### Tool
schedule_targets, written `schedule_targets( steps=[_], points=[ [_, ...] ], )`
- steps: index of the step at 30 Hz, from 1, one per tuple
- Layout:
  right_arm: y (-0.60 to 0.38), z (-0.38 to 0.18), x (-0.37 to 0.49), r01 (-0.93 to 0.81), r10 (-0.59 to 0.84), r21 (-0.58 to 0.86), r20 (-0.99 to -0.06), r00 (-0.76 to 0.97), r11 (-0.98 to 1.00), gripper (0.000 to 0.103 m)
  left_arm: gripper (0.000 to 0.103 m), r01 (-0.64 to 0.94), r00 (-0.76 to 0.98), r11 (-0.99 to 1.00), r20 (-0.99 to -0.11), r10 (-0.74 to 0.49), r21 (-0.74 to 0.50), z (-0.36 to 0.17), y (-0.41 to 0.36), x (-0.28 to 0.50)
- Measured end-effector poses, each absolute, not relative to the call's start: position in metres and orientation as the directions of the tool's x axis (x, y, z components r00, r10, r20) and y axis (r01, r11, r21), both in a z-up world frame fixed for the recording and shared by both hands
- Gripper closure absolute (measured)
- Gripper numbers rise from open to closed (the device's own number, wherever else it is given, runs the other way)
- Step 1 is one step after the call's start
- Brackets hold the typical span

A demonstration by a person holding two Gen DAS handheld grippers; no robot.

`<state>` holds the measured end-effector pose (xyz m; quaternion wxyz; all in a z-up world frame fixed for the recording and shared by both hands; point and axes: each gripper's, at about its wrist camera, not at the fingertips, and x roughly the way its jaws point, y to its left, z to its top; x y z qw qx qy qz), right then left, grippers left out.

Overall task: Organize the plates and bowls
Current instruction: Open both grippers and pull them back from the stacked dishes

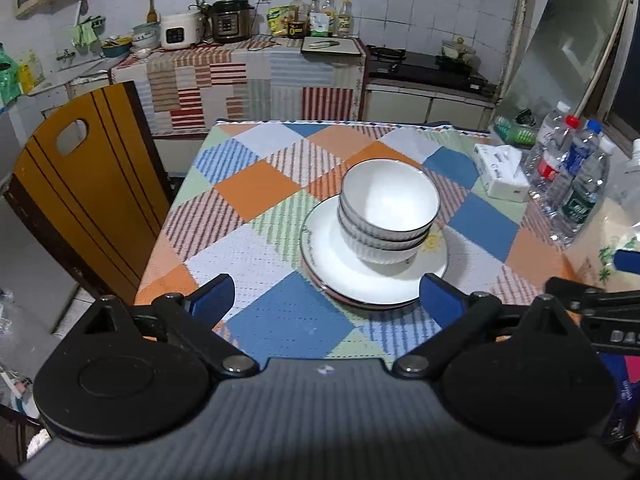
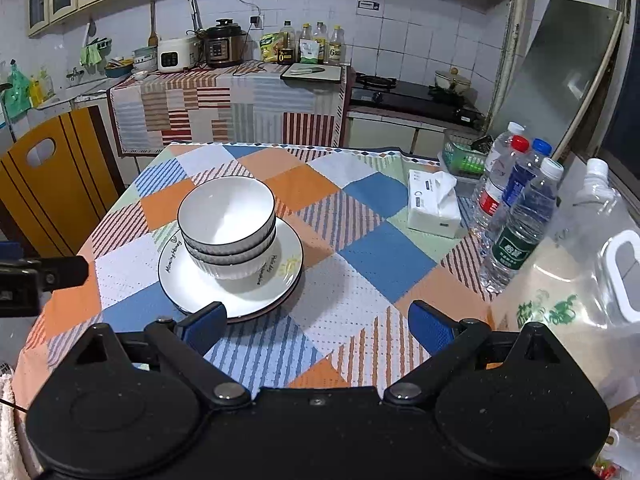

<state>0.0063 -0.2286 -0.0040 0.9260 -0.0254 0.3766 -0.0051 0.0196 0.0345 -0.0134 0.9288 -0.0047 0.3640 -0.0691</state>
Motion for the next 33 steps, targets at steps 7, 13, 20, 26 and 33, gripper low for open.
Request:
schedule_targets(
  steps=[7, 13, 20, 26, 33],
  points=[
    [-0.222, -0.005, -0.001, -0.014, -0.032, -0.059, -0.701, 0.713, 0.998, 0.004, 0.003, 0.118, 0.733, 0.993, -0.673, -0.097, -0.016, -0.013, 0.032, 0.013],
    [-0.217, -0.007, -0.010, -0.021, -0.019, -0.048, -0.710, 0.704, 0.999, 0.004, 0.003, 0.117, 0.745, 0.993, -0.663, -0.066, 0.033, -0.011, 0.029, 0.007],
    [-0.216, -0.004, -0.015, -0.015, -0.024, -0.049, -0.710, 0.704, 0.999, 0.004, 0.003, 0.112, 0.742, 0.992, -0.670, -0.042, 0.061, -0.012, 0.025, 0.002],
    [-0.217, -0.002, -0.016, -0.007, -0.027, -0.045, -0.712, 0.702, 0.999, 0.004, 0.003, 0.106, 0.730, 0.993, -0.681, -0.046, 0.047, -0.015, 0.027, 0.000],
    [-0.216, -0.004, -0.016, -0.009, -0.026, -0.046, -0.715, 0.698, 0.999, 0.004, 0.003, 0.097, 0.716, 0.995, -0.696, -0.047, 0.033, -0.017, 0.030, 0.001]
  ],
)
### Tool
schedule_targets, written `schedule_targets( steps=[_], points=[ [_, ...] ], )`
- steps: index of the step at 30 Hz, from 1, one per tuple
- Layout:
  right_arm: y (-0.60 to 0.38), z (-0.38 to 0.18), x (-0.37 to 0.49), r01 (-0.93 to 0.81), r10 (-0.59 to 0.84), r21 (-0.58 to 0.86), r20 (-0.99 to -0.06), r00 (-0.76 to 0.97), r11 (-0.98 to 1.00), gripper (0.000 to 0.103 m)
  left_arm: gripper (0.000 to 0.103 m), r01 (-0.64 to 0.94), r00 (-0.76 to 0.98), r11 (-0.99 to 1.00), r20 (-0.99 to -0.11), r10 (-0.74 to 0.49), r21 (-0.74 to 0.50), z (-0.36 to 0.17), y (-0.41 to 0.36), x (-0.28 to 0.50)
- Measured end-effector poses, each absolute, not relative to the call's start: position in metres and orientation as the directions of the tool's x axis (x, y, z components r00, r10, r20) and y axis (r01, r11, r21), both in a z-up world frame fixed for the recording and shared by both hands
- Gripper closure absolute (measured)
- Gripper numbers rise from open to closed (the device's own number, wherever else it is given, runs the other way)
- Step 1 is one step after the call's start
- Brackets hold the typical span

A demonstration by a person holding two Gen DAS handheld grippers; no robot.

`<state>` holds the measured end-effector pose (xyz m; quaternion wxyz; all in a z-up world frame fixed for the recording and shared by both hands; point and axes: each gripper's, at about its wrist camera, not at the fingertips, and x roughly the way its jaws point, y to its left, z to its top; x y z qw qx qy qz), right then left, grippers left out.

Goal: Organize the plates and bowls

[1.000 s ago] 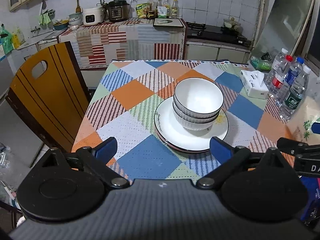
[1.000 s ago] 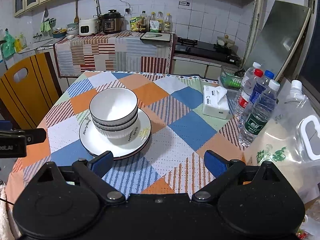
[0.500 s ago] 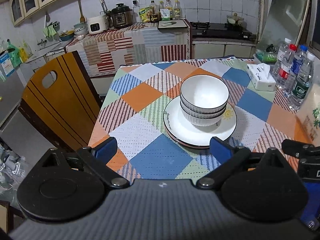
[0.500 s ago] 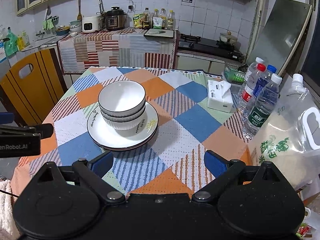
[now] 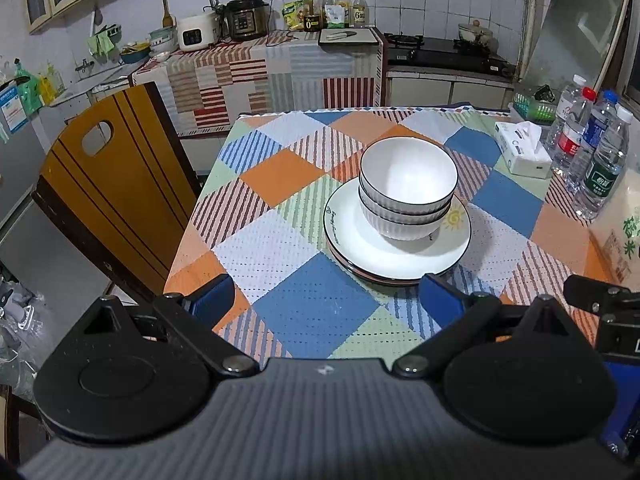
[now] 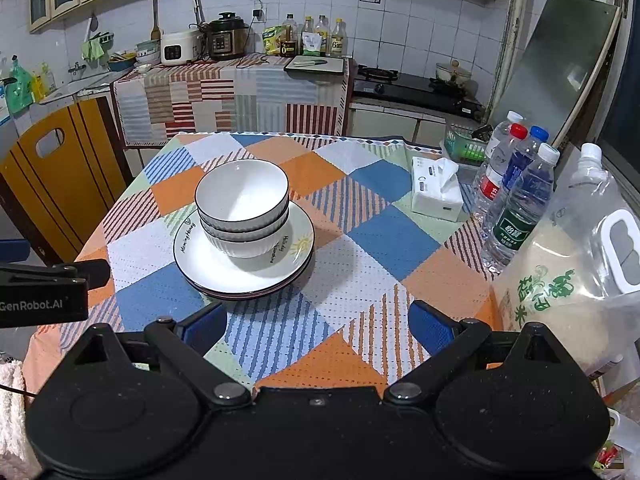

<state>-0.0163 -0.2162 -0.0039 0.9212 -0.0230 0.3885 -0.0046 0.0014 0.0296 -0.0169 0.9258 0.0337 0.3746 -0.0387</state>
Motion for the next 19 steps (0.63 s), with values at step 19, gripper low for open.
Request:
schedule_targets(
  steps=[19],
  points=[
    [-0.2184, -0.0051, -0.0163, 0.006, -0.039, -0.048, -0.718, 0.695, 0.999, 0.004, 0.003, 0.089, 0.708, 0.995, -0.705, -0.040, 0.033, -0.0179, 0.0310, 0.0017]
  ],
)
